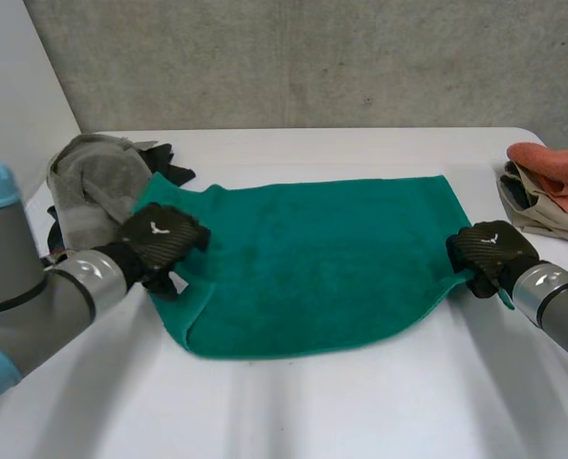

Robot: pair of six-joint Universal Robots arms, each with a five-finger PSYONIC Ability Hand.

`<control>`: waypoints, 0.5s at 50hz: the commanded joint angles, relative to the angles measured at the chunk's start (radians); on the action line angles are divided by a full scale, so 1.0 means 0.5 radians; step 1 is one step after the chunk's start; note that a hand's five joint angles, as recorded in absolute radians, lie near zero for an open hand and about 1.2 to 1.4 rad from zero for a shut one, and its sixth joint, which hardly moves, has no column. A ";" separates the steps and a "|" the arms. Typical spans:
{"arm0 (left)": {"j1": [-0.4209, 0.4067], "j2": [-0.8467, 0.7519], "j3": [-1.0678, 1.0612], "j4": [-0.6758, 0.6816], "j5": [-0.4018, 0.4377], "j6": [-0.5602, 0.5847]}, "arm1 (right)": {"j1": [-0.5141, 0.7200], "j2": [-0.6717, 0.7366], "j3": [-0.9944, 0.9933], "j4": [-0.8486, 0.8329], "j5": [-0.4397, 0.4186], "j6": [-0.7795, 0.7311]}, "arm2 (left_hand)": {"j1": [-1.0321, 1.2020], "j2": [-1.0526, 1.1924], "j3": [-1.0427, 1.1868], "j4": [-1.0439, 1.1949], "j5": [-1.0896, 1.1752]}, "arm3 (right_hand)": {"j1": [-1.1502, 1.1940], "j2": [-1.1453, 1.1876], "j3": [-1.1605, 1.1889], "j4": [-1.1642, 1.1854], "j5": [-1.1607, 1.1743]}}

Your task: Fold the laundry.

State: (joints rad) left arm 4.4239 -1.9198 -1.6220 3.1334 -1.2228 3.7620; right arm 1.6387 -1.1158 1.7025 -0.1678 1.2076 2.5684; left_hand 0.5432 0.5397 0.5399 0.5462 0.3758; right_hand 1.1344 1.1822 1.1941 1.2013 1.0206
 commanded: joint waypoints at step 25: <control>-0.092 -0.637 0.477 -0.171 -0.135 0.425 | -0.050 0.013 0.016 -0.005 -0.001 -0.056 | 0.590 0.597 0.597 0.584 0.576 | 0.524 0.428 0.404 0.390 0.402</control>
State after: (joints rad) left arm 4.3676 -2.2343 -1.3775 3.0249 -1.2885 3.9696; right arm 1.6142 -1.1015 1.7088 -0.1730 1.2066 2.5400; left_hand 0.6665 0.6639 0.6637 0.6680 0.4879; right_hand 1.1344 1.1822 1.1941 1.2013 1.0206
